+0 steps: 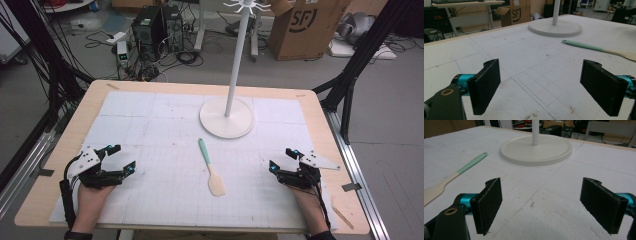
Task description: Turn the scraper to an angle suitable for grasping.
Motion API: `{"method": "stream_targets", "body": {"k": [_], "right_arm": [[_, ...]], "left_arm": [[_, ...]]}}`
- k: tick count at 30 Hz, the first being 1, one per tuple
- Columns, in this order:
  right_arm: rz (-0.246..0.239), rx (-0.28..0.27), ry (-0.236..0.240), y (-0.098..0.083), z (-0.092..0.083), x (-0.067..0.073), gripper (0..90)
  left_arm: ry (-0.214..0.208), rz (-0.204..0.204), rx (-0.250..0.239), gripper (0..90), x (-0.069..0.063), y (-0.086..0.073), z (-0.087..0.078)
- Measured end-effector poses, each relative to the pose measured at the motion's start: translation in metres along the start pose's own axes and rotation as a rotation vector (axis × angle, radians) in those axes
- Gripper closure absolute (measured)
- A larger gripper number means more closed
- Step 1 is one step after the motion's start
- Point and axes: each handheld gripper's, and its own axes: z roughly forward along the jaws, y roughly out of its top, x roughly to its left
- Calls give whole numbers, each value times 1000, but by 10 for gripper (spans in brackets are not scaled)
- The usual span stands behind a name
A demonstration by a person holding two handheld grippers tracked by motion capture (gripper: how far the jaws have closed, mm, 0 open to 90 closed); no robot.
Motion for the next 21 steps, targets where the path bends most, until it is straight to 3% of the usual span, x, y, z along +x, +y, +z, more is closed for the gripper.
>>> {"method": "stream_targets", "body": {"k": [5,9,12,18,21], "right_arm": [[-10,9,0,8,8,1,178],[-33,18,34,20,19,7,268],[-103,40,90,30,38,20,451],[-132,76,135,39,69,33,583],[-129,107,165,44,92,41,729]], "left_arm": [[-1,5,1,172,0,0,0],[1,0,0,172,0,0,0],[-1,4,1,172,0,0,0],[-3,4,-1,172,0,0,0],[-1,-4,-5,173,0,0,0]]}}
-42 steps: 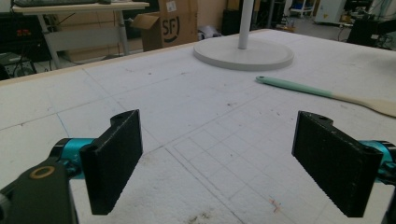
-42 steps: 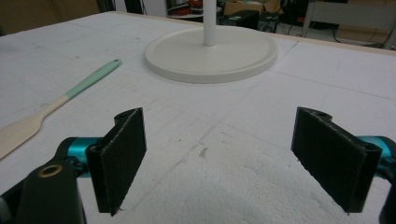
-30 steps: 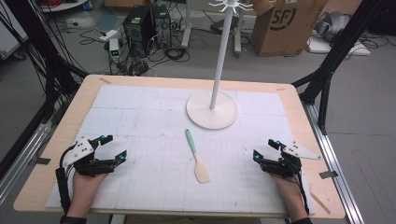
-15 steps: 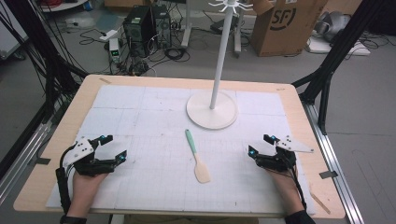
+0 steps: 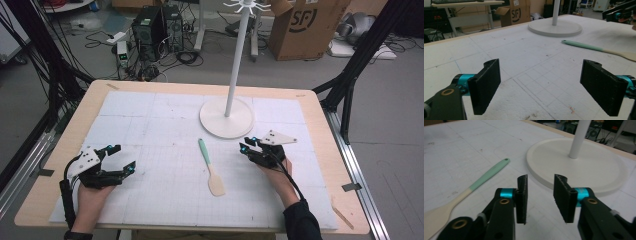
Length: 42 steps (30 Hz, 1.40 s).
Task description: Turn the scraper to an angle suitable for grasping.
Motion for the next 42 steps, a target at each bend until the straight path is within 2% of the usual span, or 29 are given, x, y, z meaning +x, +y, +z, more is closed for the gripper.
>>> {"method": "stream_targets", "body": {"k": [6,8,9,10,13,20,23,28,35,36,37,39,41,42], "right_arm": [[2,51,58,9,36,7,892],[-4,67,79,13,47,12,899],[-4,67,79,13,47,12,899],[-14,91,102,17,58,17,900],[-38,122,126,22,75,25,900],[-87,226,143,30,108,40,900],[-98,255,154,33,115,46,900],[-104,254,179,36,122,52,900],[-154,268,273,42,133,76,900],[-154,268,273,42,133,76,900],[-189,266,307,43,135,83,900],[-207,272,334,45,137,90,900],[-212,277,340,45,137,94,900],[-230,273,352,46,139,96,900]], "left_arm": [[1,2,2,174,0,0,0],[-1,-1,2,174,0,0,0],[0,-2,2,174,0,0,0],[-1,0,1,174,0,0,0],[-2,2,1,174,0,0,0],[-3,3,2,174,0,0,0],[-3,5,3,175,0,0,0],[-2,5,2,175,0,0,0],[-2,5,4,175,0,0,0],[-2,5,4,175,0,0,0],[-1,5,4,175,0,0,0],[-1,5,4,175,0,0,0],[-1,6,4,175,0,0,0],[-2,5,4,175,0,0,0]]}}
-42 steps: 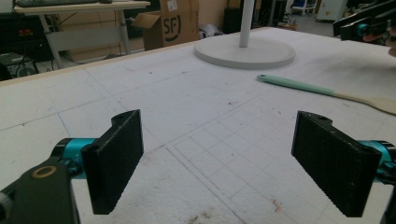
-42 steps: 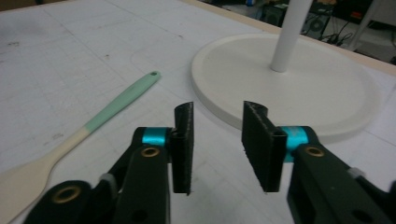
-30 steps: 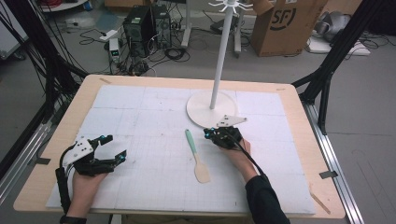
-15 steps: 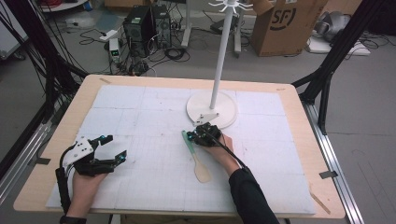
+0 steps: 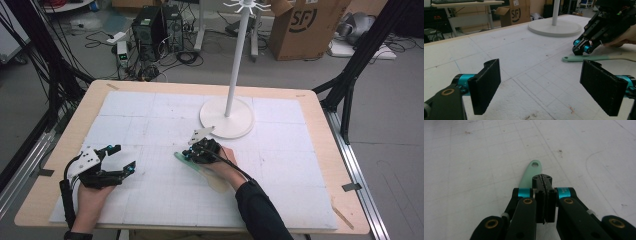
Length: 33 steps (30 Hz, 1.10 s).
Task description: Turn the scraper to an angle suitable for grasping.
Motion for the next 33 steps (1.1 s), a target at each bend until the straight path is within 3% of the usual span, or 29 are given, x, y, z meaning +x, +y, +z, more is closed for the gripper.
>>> {"method": "stream_targets", "body": {"k": [3,6,9,11,13,14,15,16,17,18,19,20,22,23,26,29,32,33], "right_arm": [[2,0,1,0,0,0,900],[17,-23,-30,1,-10,-3,900],[60,-110,-55,-2,-39,-12,900],[63,-128,-68,-5,-47,-13,900],[80,-171,-92,-18,-77,-13,899],[80,-171,-92,-18,-77,-13,899],[92,-208,-110,-31,-98,-13,899],[92,-208,-110,-31,-98,-13,899],[103,-250,-132,-46,-119,-12,894],[103,-250,-132,-46,-119,-12,894],[125,-283,-153,-61,-137,-11,864],[125,-283,-153,-61,-137,-11,864],[156,-312,-179,-86,-157,-7,828],[156,-312,-179,-86,-157,-7,828],[180,-334,-205,-108,-170,-2,703],[234,-359,-261,-132,-182,1,480],[242,-388,-293,-143,-187,2,440],[258,-386,-310,-150,-191,1,378]], "left_arm": [[-2,1,0,175,0,0,0],[-4,4,-1,174,0,0,0],[-4,4,-1,175,0,0,0],[-3,5,-2,174,0,0,0],[0,7,-1,174,-1,0,0],[2,8,1,174,-1,0,0],[3,8,0,174,-1,0,0],[4,9,1,174,-1,0,0],[5,9,1,174,-1,0,0],[5,9,1,174,-1,0,0],[6,9,2,175,-1,0,0],[7,8,3,175,-1,0,0],[9,6,2,176,-1,0,0],[10,6,3,176,-1,0,0],[11,6,3,177,-1,0,1],[10,12,5,178,-1,0,0],[10,14,4,177,-2,0,1],[10,12,3,176,-2,0,1]]}}
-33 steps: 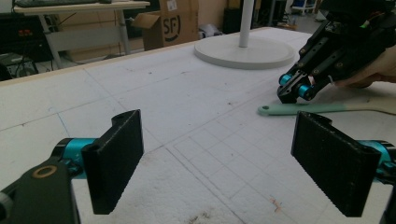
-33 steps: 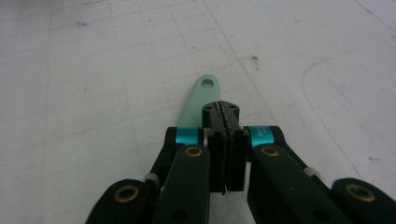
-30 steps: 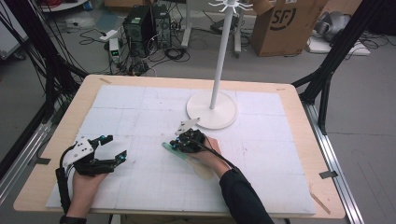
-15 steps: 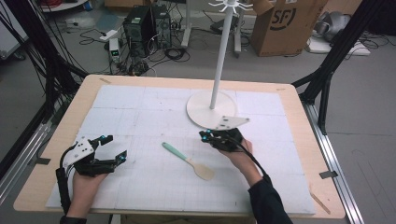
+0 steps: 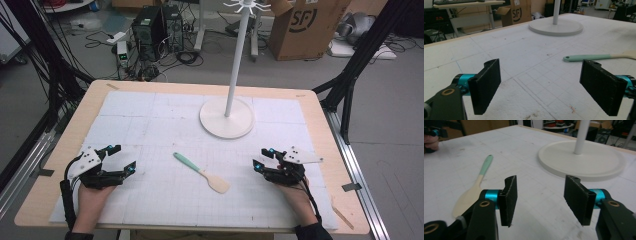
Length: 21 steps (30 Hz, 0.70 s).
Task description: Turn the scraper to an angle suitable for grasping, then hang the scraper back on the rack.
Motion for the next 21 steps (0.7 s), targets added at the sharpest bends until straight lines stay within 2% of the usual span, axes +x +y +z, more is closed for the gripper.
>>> {"method": "stream_targets", "body": {"k": [6,10,13,17,18,19,21], "right_arm": [[14,-36,-60,-7,-13,-9,289],[20,-36,-88,-9,-14,-13,245],[14,-34,-88,-9,-14,-12,250],[6,-59,-103,-6,-16,-13,251],[25,-86,-103,-4,-19,-14,250],[25,-86,-103,-4,-19,-14,250],[57,-105,-97,-3,-21,-16,239]], "left_arm": [[-2,0,2,175,1,0,0],[-1,-1,0,175,0,0,0],[-1,-1,0,175,0,0,0],[-2,-8,-1,175,1,0,0],[-5,-9,-1,175,2,0,0],[-7,-9,0,175,2,0,-1],[-5,-7,-1,175,1,0,0]]}}
